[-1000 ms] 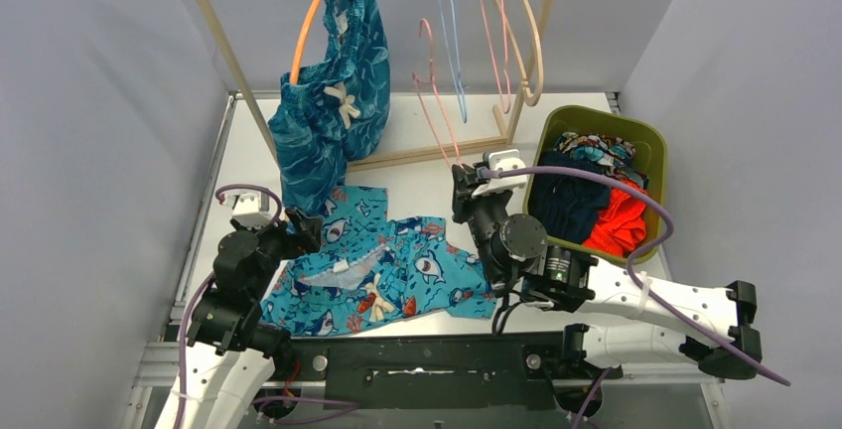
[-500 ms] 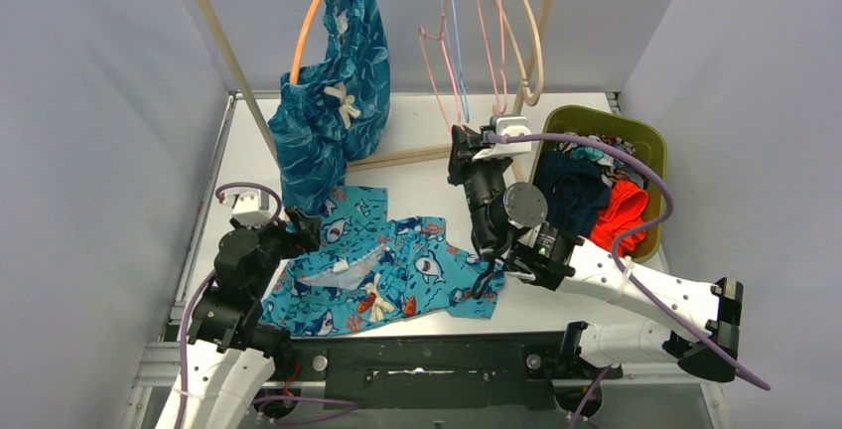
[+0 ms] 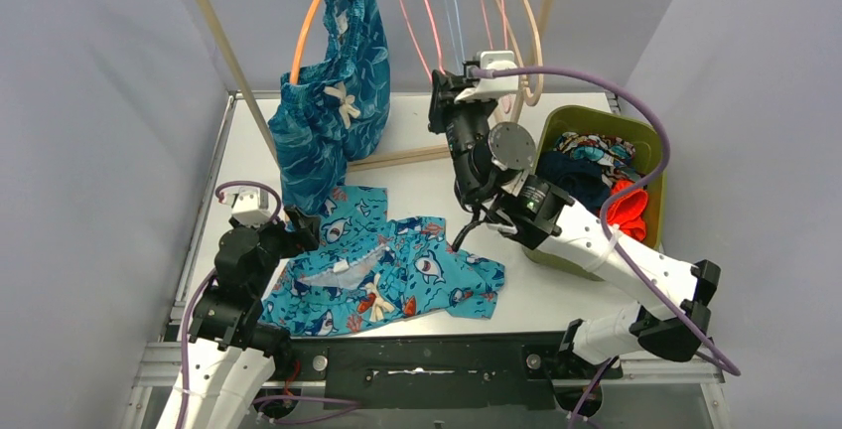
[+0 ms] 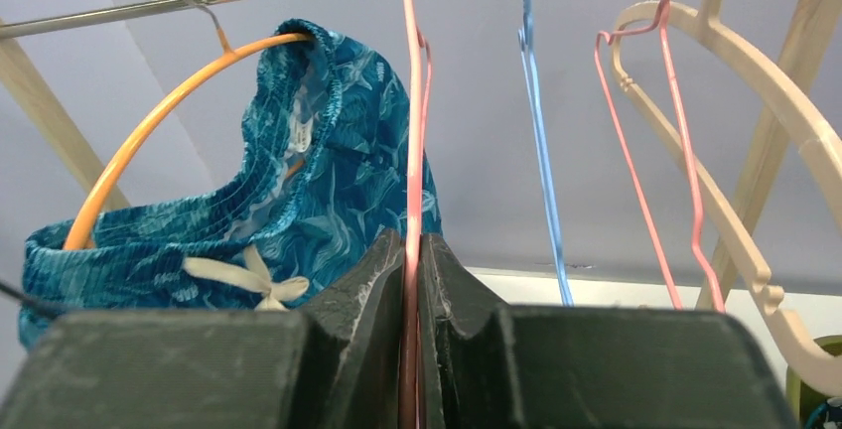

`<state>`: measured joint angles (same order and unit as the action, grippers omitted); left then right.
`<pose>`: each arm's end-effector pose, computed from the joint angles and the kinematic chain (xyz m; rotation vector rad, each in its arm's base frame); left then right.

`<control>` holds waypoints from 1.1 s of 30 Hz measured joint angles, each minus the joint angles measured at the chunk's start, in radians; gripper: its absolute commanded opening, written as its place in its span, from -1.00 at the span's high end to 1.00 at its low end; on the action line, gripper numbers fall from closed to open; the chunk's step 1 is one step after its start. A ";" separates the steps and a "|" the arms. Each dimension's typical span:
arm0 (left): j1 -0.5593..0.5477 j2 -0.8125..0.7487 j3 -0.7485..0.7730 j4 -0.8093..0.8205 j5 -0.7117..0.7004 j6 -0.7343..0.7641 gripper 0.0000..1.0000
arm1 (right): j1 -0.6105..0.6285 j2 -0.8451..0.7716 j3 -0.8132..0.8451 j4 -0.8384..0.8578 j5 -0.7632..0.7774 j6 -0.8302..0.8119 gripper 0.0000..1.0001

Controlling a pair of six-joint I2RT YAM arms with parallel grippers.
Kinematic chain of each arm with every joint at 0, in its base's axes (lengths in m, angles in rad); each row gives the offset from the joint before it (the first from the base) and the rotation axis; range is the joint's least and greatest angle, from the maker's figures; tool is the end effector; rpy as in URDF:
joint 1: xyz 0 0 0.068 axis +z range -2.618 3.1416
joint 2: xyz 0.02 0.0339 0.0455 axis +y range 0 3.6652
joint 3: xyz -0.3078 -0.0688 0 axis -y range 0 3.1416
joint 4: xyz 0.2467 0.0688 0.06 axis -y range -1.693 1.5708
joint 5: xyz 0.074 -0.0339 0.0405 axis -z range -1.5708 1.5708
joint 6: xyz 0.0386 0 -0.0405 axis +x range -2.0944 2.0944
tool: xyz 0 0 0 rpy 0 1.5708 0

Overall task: Remove the shorts from the hanger
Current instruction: Place the hanger on the clothes rod.

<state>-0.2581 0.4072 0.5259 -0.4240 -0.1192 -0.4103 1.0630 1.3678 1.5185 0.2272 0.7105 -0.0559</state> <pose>0.0808 -0.0166 0.2904 -0.2258 1.8750 -0.3475 0.1624 0.2401 0.5494 -0.0771 1.2976 0.4401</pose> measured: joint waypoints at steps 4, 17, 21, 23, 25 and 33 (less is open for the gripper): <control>0.005 0.003 0.000 0.000 0.003 0.000 -0.62 | -0.042 0.054 0.101 -0.135 -0.023 0.041 1.00; 0.007 0.006 0.000 0.000 0.011 0.000 -0.62 | -0.148 0.139 0.161 -0.469 -0.201 0.246 0.49; 0.007 0.009 0.000 0.000 0.013 0.000 -0.62 | -0.174 0.101 0.112 -0.492 -0.258 0.267 -0.28; 0.011 0.013 0.000 0.000 0.015 0.000 -0.62 | -0.184 0.071 0.082 -0.495 -0.294 0.276 -0.50; 0.013 0.019 0.000 0.000 0.015 0.000 -0.62 | -0.191 0.030 0.044 -0.492 -0.337 0.272 -0.66; 0.028 0.029 0.000 0.000 0.019 0.000 -0.62 | -0.192 -0.188 -0.227 -0.395 -0.487 0.209 -0.88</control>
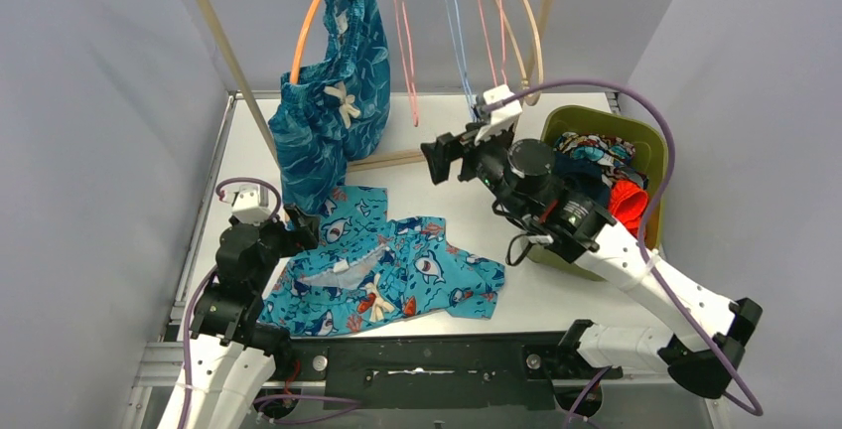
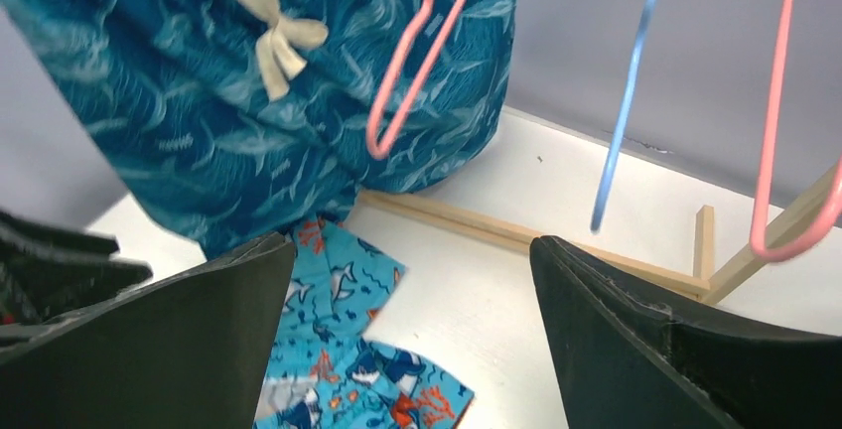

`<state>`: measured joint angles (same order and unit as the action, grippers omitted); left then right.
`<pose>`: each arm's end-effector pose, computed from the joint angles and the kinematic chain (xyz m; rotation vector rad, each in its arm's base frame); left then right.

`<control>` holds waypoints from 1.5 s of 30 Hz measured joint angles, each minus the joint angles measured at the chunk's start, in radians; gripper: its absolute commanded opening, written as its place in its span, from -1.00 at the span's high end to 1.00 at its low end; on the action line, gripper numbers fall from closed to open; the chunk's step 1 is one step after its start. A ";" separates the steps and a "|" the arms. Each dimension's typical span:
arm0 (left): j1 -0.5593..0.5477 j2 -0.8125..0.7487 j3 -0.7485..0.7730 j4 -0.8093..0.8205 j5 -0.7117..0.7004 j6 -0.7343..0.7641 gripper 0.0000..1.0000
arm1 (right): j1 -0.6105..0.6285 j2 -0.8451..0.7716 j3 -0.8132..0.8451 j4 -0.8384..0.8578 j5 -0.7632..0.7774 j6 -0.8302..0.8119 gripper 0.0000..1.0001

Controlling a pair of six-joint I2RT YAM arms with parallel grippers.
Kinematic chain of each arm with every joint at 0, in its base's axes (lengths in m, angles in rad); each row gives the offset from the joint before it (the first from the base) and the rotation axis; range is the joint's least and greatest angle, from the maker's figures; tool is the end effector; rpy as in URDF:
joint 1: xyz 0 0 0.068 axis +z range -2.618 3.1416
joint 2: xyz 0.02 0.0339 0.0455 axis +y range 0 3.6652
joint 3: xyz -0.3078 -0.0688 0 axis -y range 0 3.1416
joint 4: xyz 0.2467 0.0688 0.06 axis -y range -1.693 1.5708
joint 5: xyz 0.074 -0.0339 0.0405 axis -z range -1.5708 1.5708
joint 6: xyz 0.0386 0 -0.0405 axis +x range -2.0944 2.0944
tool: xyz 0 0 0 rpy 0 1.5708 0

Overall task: Remove the shorts from the hanger
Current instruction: Place the hanger on the clothes rod, then adjust the shorts at the center of the board.

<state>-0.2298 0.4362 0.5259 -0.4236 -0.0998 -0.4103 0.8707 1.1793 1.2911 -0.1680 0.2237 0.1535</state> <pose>0.0861 -0.0162 0.2886 -0.2405 1.9022 -0.3381 0.1692 0.1876 0.4789 -0.4152 1.6071 0.6030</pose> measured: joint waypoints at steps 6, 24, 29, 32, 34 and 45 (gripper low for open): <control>0.011 0.000 0.000 0.000 0.002 0.000 -0.62 | -0.001 -0.110 -0.167 0.063 -0.169 -0.066 -0.95; 0.037 0.024 0.000 0.000 0.003 0.000 -0.62 | 0.165 0.255 -0.383 0.082 -0.748 -0.363 -0.95; 0.043 0.030 0.000 0.000 0.003 0.000 -0.61 | 0.165 0.422 -0.237 -0.001 -0.753 -0.483 -0.95; 0.045 0.030 0.000 0.000 0.003 0.000 -0.61 | 0.163 0.537 -0.125 -0.089 -0.752 -0.557 -0.96; 0.048 0.030 0.000 0.000 0.004 0.000 -0.61 | 0.159 0.599 -0.069 -0.135 -0.763 -0.597 -0.95; 0.055 0.033 0.000 0.000 0.008 0.000 -0.61 | 0.111 0.714 0.038 -0.296 -0.780 -0.809 -0.95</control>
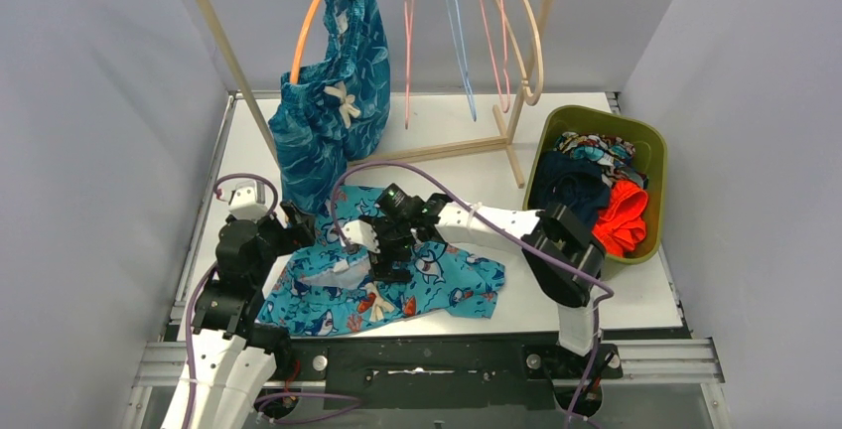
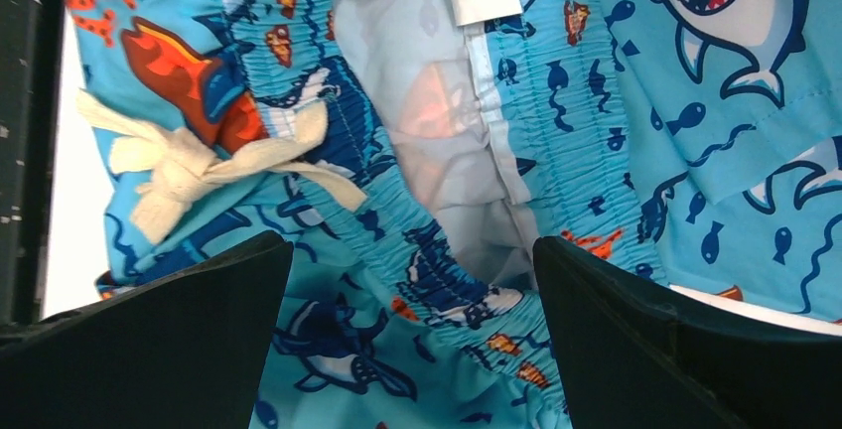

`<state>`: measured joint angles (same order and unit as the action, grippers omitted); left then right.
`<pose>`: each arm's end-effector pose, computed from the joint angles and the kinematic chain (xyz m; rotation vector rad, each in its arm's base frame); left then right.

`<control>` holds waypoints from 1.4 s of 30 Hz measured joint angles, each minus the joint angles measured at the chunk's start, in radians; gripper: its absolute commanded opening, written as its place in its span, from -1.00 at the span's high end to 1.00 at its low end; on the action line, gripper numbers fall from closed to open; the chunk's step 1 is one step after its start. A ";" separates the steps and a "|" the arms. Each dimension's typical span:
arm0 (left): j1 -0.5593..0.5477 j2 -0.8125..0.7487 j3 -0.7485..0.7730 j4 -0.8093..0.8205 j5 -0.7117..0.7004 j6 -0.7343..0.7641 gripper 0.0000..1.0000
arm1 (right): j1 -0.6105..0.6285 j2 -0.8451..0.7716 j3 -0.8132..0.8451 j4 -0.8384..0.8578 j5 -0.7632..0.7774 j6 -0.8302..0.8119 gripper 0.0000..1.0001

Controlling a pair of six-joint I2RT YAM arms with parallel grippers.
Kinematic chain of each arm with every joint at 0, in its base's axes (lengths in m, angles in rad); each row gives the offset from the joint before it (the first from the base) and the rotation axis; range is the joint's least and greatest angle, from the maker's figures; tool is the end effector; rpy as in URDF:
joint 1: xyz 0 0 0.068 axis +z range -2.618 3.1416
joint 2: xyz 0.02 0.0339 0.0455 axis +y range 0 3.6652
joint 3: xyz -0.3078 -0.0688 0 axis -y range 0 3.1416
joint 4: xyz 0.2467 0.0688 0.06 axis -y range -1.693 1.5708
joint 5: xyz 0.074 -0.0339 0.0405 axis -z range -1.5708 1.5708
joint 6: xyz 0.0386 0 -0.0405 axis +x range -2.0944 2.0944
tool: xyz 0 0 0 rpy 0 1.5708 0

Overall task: Remove the shorts from the hanger
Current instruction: Adjust the shorts at the center of the board.

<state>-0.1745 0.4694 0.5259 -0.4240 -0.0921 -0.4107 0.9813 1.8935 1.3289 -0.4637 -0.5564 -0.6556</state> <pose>0.0925 -0.0127 0.2862 -0.2906 1.9266 -0.2997 0.2128 0.3548 0.2326 -2.0189 1.6097 0.8415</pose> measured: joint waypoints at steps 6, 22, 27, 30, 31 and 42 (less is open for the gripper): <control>0.002 0.003 0.000 0.000 0.003 0.000 -0.61 | -0.026 0.040 0.027 -0.006 0.006 -0.071 -0.95; 0.007 0.003 0.000 0.000 0.005 0.000 -0.61 | -0.018 0.145 -0.012 0.222 -0.081 0.096 0.08; 0.008 0.003 0.000 0.000 0.007 0.000 -0.61 | 0.001 0.138 -0.029 0.262 -0.053 0.180 0.87; 0.010 0.002 0.000 0.000 0.007 0.000 -0.61 | 0.002 0.097 -0.084 0.295 -0.021 0.223 0.97; 0.011 0.002 0.000 0.000 0.007 0.000 -0.61 | 0.002 0.080 -0.103 0.298 -0.010 0.235 0.97; 0.013 -0.003 0.000 0.000 0.007 0.000 -0.61 | 0.009 -0.496 -0.442 0.441 0.291 0.445 0.98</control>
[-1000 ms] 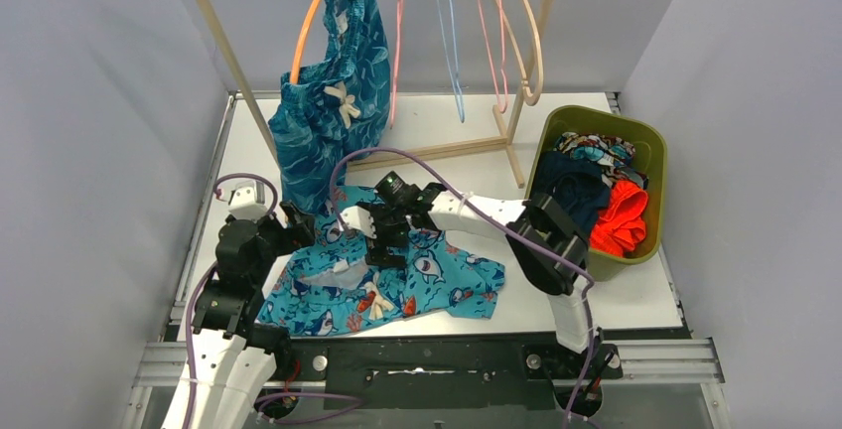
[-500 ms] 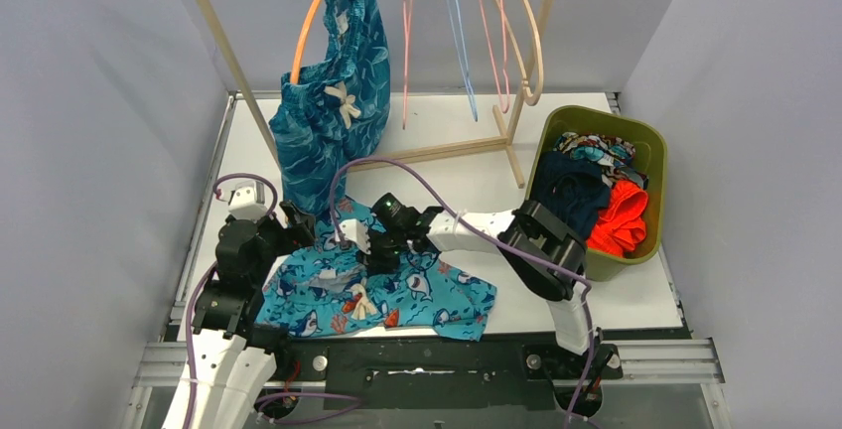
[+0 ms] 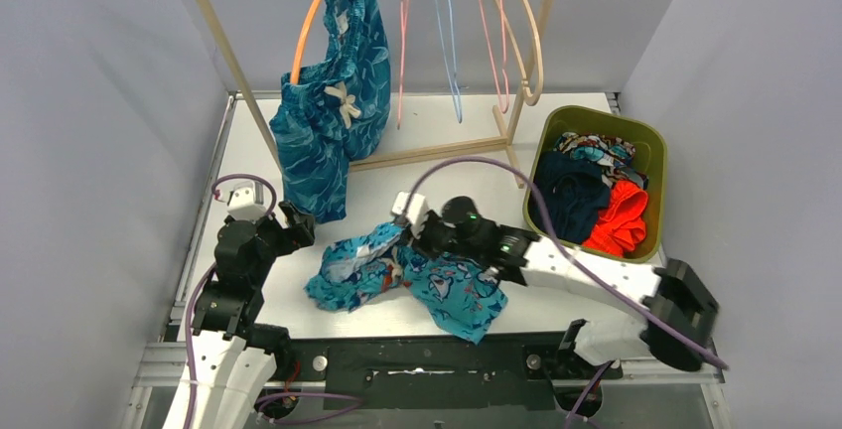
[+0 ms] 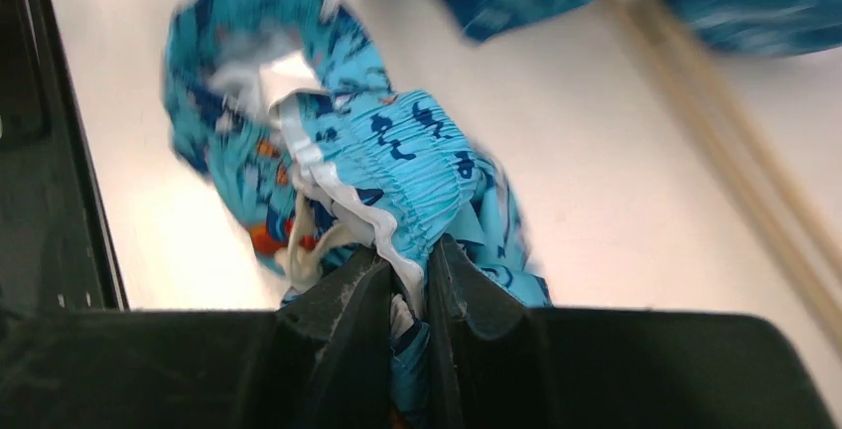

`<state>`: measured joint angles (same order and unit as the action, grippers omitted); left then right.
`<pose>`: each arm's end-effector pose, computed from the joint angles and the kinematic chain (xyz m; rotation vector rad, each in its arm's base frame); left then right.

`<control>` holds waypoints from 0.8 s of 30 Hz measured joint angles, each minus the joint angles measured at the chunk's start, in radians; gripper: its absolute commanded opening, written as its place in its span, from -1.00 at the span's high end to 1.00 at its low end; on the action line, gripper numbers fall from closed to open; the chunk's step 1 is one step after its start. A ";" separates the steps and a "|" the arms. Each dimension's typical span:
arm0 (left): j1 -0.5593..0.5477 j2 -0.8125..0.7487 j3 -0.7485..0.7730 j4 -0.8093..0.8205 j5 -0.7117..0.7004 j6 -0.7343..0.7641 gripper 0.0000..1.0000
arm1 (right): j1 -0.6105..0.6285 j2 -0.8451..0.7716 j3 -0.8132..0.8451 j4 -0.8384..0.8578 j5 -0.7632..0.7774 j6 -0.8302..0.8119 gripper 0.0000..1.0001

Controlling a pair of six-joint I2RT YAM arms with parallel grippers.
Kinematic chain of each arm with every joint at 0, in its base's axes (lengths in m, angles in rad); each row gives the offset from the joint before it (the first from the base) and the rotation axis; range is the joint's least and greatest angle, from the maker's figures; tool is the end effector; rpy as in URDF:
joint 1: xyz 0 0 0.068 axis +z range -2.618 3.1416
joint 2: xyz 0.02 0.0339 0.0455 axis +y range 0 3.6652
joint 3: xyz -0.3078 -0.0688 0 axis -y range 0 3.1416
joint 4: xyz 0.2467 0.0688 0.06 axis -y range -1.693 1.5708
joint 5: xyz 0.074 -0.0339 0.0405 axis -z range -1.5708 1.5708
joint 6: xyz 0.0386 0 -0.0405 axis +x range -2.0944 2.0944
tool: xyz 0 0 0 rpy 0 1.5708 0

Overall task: Remove the shorts from the hanger
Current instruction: Adjust the shorts at the center of the board.

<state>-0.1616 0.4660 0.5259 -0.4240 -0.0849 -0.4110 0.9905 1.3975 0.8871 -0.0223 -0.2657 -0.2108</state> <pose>0.0921 -0.0117 0.2864 -0.2983 1.9222 -0.2991 0.1600 0.2626 0.2920 -1.3606 1.6935 0.7380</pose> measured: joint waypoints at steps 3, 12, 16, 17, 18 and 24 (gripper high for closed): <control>0.000 -0.003 0.000 0.000 0.000 0.000 -0.61 | 0.000 -0.195 -0.089 0.102 0.089 0.054 0.98; 0.001 -0.017 0.000 0.000 0.000 0.000 -0.61 | 0.007 -0.438 -0.374 0.240 0.370 0.423 0.72; 0.001 -0.017 0.000 0.000 0.002 0.000 -0.61 | 0.007 -0.348 -0.409 0.096 0.440 0.629 0.55; 0.001 -0.017 0.000 0.000 0.002 0.000 -0.61 | 0.006 -0.328 -0.409 0.064 0.446 0.673 0.38; 0.001 -0.017 0.000 0.000 0.003 0.000 -0.61 | 0.005 -0.312 -0.407 0.036 0.449 0.715 0.13; 0.002 -0.017 0.000 0.000 0.003 0.000 -0.61 | 0.005 -0.285 -0.360 -0.092 0.484 0.879 -0.65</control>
<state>-0.1596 0.4492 0.5259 -0.4240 -0.0818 -0.4107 0.9955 1.1122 0.5270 -0.1143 0.2184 0.6678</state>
